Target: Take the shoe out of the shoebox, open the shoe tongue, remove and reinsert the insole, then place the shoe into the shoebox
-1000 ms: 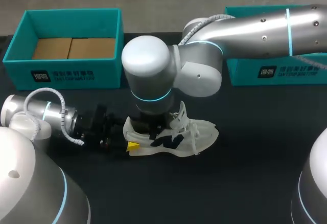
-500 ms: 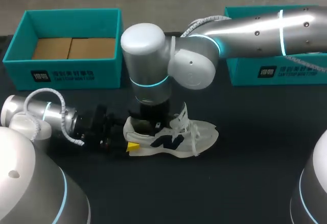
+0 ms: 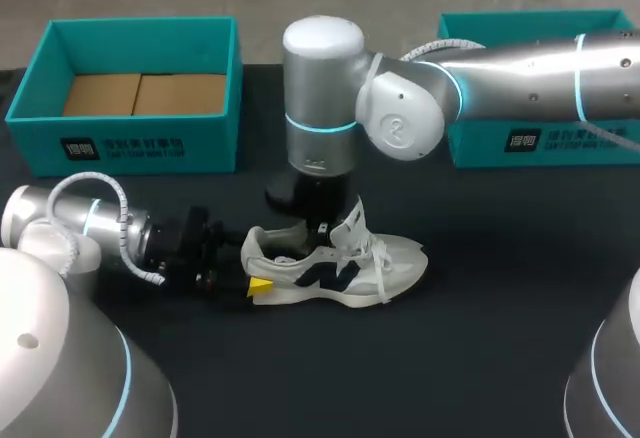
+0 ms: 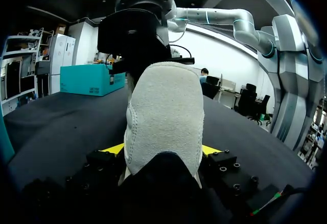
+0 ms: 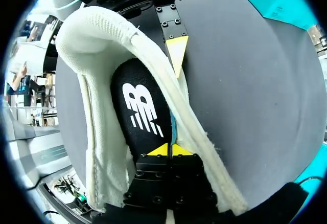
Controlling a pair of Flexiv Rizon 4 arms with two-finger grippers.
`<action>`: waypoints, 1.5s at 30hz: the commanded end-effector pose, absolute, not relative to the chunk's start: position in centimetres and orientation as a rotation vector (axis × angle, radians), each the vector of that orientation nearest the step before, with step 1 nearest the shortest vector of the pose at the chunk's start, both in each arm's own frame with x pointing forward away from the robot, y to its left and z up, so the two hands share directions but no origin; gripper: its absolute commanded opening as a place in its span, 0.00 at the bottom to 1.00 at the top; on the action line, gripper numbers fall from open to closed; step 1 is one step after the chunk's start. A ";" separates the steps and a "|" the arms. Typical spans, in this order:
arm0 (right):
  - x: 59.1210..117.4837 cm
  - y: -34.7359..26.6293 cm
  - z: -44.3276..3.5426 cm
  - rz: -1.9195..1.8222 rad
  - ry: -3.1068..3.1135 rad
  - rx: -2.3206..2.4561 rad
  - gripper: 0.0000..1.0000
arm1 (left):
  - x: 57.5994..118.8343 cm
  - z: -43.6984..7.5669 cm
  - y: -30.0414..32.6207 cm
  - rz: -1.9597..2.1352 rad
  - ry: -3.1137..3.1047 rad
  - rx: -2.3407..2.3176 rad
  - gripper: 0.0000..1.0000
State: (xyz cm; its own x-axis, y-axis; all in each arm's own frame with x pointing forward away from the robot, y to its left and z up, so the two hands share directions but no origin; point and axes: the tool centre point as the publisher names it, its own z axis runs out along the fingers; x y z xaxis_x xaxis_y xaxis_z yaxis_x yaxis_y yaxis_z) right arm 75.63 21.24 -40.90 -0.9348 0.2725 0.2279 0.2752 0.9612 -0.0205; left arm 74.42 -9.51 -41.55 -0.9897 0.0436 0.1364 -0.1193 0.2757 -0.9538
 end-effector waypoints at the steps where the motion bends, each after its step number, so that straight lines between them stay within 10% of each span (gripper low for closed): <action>1: 75.5 20.1 -40.6 -0.071 -2.843 -0.381 0.00 | 74.3 -42.0 -9.4 1.811 -2.399 0.075 0.00; 28: 75.8 21.3 -38.8 -0.193 -2.974 -0.507 0.00 | 74.3 -42.0 -9.4 1.811 -2.399 0.075 0.00; 35: 75.2 21.9 -38.9 -0.207 -2.990 -0.509 0.27 | 74.3 -42.0 -9.4 1.811 -2.399 0.075 0.00; 45: 75.8 23.6 -39.6 -0.218 -2.996 -0.489 0.40 | 74.3 -42.0 -9.4 1.811 -2.399 0.075 0.00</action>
State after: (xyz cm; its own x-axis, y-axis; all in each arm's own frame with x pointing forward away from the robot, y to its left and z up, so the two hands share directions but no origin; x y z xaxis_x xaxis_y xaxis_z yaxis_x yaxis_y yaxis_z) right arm 75.51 22.70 -39.04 -0.9432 0.3101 0.1189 0.3247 0.9363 0.1335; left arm 74.43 -9.45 -41.54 -0.9897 0.0431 0.1366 -0.1196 0.2763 -0.9536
